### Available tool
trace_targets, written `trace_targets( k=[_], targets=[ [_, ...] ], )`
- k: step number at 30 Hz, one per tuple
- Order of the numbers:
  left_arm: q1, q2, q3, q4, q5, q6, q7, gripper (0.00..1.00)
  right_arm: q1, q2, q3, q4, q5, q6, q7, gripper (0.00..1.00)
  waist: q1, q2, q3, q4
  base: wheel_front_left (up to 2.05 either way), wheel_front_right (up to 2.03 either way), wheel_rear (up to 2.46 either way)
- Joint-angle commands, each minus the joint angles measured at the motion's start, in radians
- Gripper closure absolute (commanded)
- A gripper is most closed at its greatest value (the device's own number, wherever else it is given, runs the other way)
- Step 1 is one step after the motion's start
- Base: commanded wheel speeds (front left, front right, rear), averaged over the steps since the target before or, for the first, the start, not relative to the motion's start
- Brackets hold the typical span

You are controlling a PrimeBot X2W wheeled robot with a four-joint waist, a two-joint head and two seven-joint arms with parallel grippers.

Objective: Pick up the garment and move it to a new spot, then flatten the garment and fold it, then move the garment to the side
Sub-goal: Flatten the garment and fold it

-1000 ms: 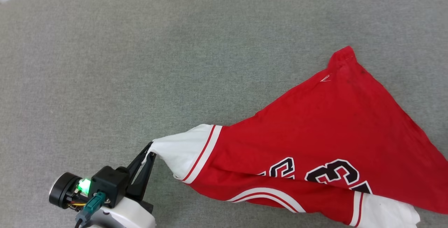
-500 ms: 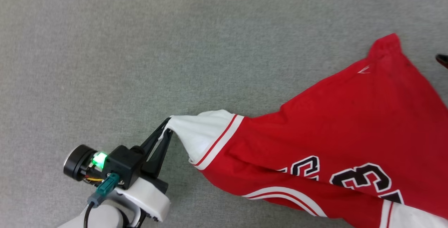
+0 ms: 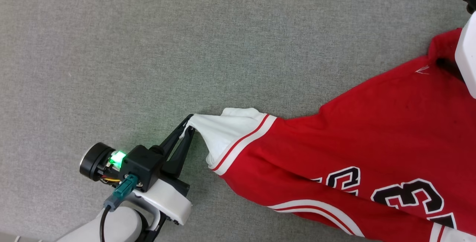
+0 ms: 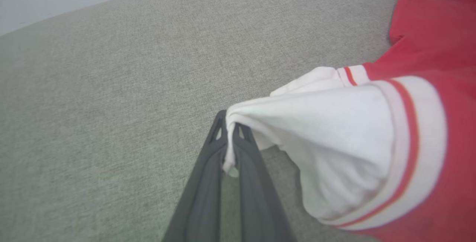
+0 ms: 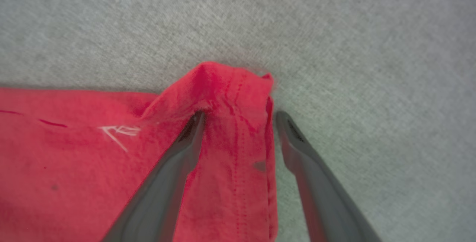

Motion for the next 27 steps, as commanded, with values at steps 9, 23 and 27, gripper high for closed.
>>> trace_targets(
  k=[9, 23, 27],
  targets=[
    [-0.003, 0.002, 0.008, 0.044, 0.002, -0.015, -0.010, 1.00, -0.001, -0.012, 0.036, 0.002, 0.045, 0.000, -0.233, 1.00, 0.0000, 0.0000, -0.088, -0.030, 0.00, 0.00, 0.00],
    [-0.238, 0.082, 0.078, 0.044, 0.046, -0.091, 0.064, 1.00, -0.079, -0.027, -0.004, -0.038, 0.082, 0.000, -0.537, 1.00, 0.0000, 0.0000, -0.249, -0.134, 0.00, 0.00, 0.00],
    [-0.367, 0.094, 0.124, 0.057, 0.049, -0.131, 0.094, 1.00, -0.130, -0.015, -0.041, -0.035, 0.040, 0.000, -0.584, 1.00, 0.0000, 0.0000, -0.236, -0.154, 0.00, 0.00, 0.00]
  ],
)
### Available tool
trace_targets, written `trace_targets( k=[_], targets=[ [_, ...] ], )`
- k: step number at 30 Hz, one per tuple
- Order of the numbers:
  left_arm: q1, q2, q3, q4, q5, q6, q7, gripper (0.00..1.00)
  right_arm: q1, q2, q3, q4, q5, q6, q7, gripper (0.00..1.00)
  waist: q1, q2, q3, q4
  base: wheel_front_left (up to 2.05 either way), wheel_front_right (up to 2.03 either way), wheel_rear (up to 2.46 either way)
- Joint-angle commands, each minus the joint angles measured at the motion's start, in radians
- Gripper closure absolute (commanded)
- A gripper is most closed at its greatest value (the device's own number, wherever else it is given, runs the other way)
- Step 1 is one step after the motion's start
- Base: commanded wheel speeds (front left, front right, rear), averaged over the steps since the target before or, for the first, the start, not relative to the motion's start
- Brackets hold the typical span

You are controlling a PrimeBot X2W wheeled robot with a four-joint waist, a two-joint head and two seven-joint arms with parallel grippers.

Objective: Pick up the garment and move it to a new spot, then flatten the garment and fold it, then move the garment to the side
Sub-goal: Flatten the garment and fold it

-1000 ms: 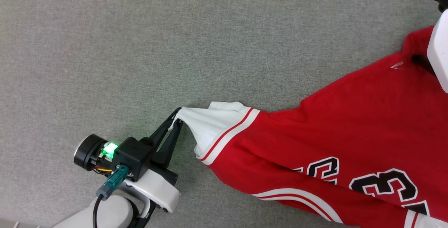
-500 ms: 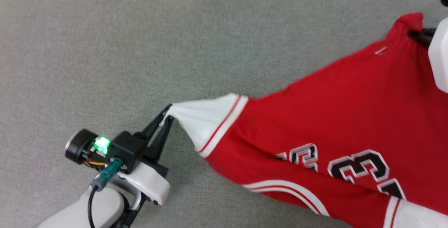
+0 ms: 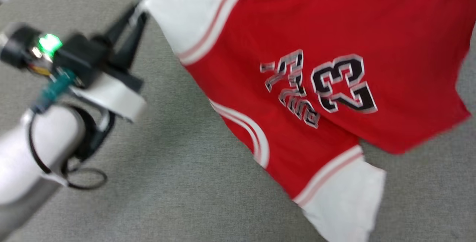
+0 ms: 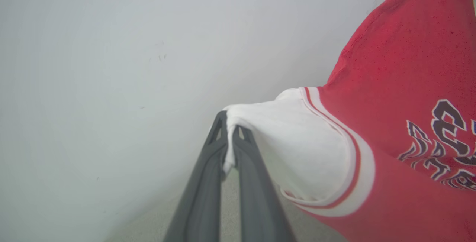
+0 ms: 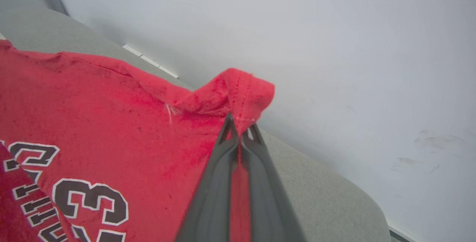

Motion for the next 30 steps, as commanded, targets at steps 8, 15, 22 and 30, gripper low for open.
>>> trace_targets(
  k=[8, 15, 22, 30],
  targets=[
    [-0.349, 0.015, 0.069, 0.084, 0.043, -0.140, 0.099, 1.00, -0.221, 0.067, -0.065, 0.035, -0.111, -0.001, -0.044, 1.00, 0.0000, -0.0001, 0.088, -0.032, 0.00, 0.00, 0.00],
    [-0.648, -0.053, 0.106, 0.241, 0.072, -0.241, 0.146, 1.00, -0.466, 0.146, -0.087, 0.159, -0.219, -0.001, -0.071, 1.00, 0.0000, -0.0001, 0.174, -0.036, 0.00, 0.00, 0.00],
    [-0.939, -0.153, 0.117, 0.458, 0.121, -0.327, 0.128, 1.00, -0.717, 0.216, -0.073, 0.302, -0.307, -0.001, -0.129, 1.00, 0.0000, -0.0001, 0.250, -0.036, 0.00, 0.00, 0.00],
    [-1.169, -0.230, 0.117, 0.656, 0.164, -0.373, 0.057, 1.00, -0.921, 0.289, -0.025, 0.462, -0.356, -0.001, -0.212, 1.00, 0.0000, -0.0001, 0.302, -0.039, 0.00, 0.00, 0.00]
  ],
)
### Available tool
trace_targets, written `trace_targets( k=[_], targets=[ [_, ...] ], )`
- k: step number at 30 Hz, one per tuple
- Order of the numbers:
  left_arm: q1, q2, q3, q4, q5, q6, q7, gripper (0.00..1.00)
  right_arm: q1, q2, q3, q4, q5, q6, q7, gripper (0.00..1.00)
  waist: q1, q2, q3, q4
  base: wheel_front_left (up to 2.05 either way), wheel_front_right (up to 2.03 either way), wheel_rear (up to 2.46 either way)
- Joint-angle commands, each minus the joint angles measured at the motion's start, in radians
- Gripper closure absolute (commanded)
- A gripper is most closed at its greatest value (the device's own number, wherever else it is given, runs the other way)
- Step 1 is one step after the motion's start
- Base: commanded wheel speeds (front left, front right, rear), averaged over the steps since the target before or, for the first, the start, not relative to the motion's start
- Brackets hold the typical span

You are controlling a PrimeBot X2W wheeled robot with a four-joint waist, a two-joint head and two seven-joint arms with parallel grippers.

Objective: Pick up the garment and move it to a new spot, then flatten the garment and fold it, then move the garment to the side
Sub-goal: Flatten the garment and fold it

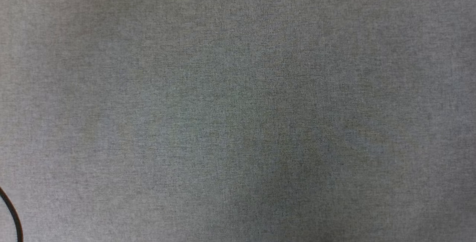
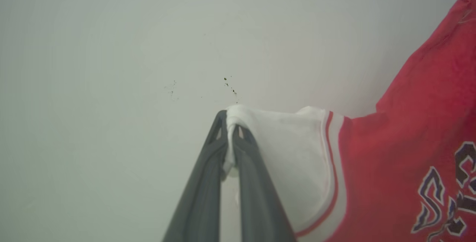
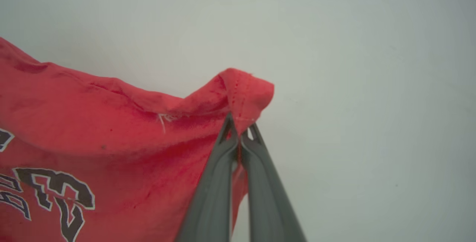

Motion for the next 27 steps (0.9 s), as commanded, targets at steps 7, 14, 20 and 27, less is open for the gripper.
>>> trace_targets(
  k=[7, 14, 20, 27],
  targets=[
    [-0.038, -0.041, -0.024, 0.126, -0.004, -0.029, -0.061, 1.00, -0.048, 0.036, 0.071, 0.117, 0.027, -0.001, -0.073, 1.00, -0.0001, 0.0000, 0.026, 0.001, 0.00, 0.00, 0.00],
    [0.110, -0.062, -0.076, 0.210, -0.022, -0.039, -0.122, 1.00, 0.085, 0.051, 0.188, 0.174, 0.099, -0.001, -0.160, 1.00, -0.0001, 0.0000, 0.024, -0.006, 0.00, 0.00, 0.00],
    [0.303, -0.058, -0.114, 0.209, -0.040, -0.041, -0.160, 1.00, 0.253, 0.053, 0.275, 0.180, 0.174, -0.001, -0.238, 1.00, -0.0001, 0.0000, -0.009, -0.013, 0.00, 0.00, 0.00],
    [0.618, -0.035, -0.136, 0.083, -0.064, 0.029, -0.175, 1.00, 0.486, 0.021, 0.343, 0.156, 0.267, -0.001, -0.314, 1.00, -0.0001, 0.0000, -0.101, -0.015, 0.00, 0.00, 0.00]
  ],
)
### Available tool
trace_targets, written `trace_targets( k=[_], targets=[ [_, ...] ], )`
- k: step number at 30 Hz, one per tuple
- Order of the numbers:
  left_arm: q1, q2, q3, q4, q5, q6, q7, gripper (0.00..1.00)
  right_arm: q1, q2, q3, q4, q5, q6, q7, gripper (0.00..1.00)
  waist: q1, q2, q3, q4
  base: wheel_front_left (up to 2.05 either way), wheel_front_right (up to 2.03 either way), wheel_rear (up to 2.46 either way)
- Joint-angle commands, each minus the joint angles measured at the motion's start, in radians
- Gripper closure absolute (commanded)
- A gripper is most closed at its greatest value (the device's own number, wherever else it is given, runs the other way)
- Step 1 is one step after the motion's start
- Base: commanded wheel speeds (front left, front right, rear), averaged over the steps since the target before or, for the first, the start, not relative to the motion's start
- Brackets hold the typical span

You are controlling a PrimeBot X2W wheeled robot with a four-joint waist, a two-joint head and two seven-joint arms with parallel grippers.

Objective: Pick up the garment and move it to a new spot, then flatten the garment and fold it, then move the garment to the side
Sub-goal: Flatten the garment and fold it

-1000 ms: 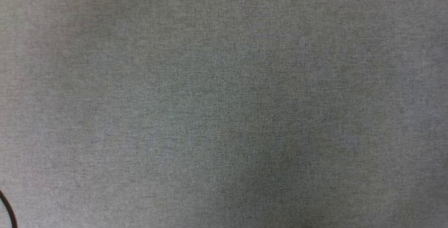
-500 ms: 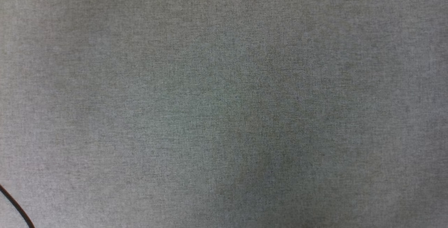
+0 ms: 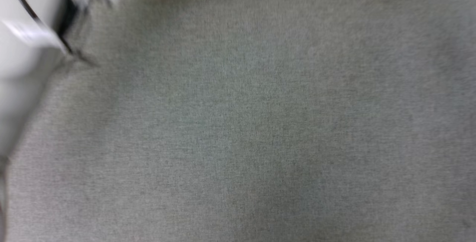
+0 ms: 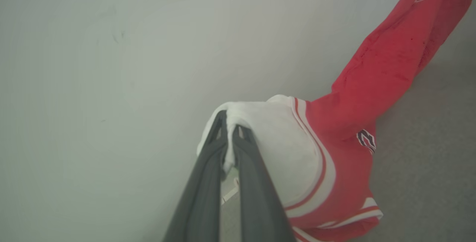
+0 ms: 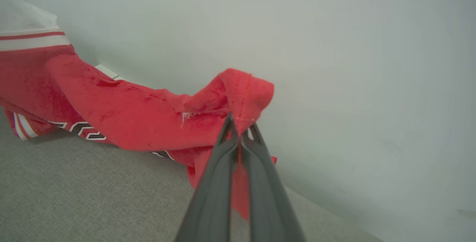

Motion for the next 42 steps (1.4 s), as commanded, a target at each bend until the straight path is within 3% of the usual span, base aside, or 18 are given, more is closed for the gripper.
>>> trace_targets(
  k=[1, 5, 16, 25, 33, 39, 42],
  targets=[
    [0.084, 0.008, 0.000, -0.044, -0.013, 0.029, -0.006, 1.00, 0.061, -0.008, 0.010, -0.014, 0.024, -0.001, -0.019, 1.00, 0.0000, 0.0000, -0.050, -0.001, 0.00, 0.00, 0.00],
    [0.286, 0.040, -0.003, -0.159, -0.048, 0.093, -0.007, 1.00, 0.212, -0.032, 0.045, -0.046, 0.066, -0.001, -0.049, 1.00, 0.0000, 0.0000, -0.128, -0.002, 0.00, 0.00, 0.00],
    [0.791, 0.195, -0.048, -0.493, -0.132, 0.298, 0.011, 1.00, 0.590, -0.143, 0.098, -0.171, 0.147, -0.001, -0.107, 1.00, 0.0000, 0.0000, -0.314, -0.014, 0.00, 0.00, 0.00],
    [1.122, 0.233, -0.108, -0.667, -0.218, 0.438, 0.016, 1.00, 0.928, -0.236, 0.036, -0.302, 0.189, -0.001, -0.106, 1.00, 0.0000, 0.0000, -0.437, -0.012, 0.00, 0.00, 0.00],
    [1.337, 0.227, -0.145, -0.733, -0.281, 0.505, 0.004, 1.00, 1.209, -0.280, -0.064, -0.387, 0.159, -0.001, -0.075, 1.00, 0.0000, 0.0000, -0.510, -0.024, 0.00, 0.00, 0.00],
    [1.429, 0.227, -0.180, -0.743, -0.312, 0.508, 0.005, 1.00, 1.376, -0.290, -0.180, -0.440, 0.145, -0.001, -0.026, 1.00, 0.0000, 0.0000, -0.538, -0.021, 0.00, 0.00, 0.00],
    [1.447, 0.229, -0.201, -0.743, -0.325, 0.487, 0.025, 1.00, 1.439, -0.292, -0.230, -0.471, 0.135, -0.001, 0.021, 1.00, 0.0000, 0.0000, -0.541, -0.016, 0.00, 0.00, 0.00]
  ],
)
